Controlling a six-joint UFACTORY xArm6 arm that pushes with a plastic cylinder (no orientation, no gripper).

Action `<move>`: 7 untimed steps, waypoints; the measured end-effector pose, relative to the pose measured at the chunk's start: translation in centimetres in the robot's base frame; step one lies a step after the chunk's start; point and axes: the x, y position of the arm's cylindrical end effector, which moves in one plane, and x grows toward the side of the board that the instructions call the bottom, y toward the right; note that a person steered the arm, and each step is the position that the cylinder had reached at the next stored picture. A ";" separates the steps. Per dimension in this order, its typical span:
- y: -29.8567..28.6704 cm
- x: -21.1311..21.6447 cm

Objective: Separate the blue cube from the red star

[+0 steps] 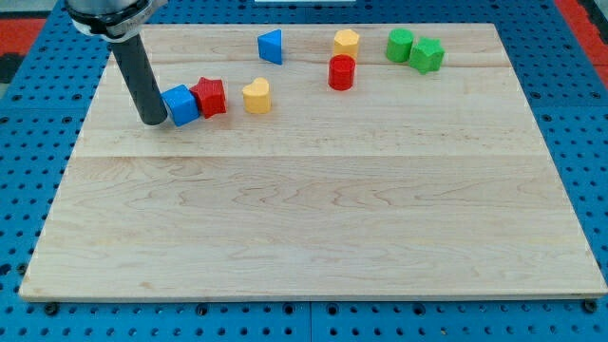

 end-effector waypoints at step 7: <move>4.9 1.6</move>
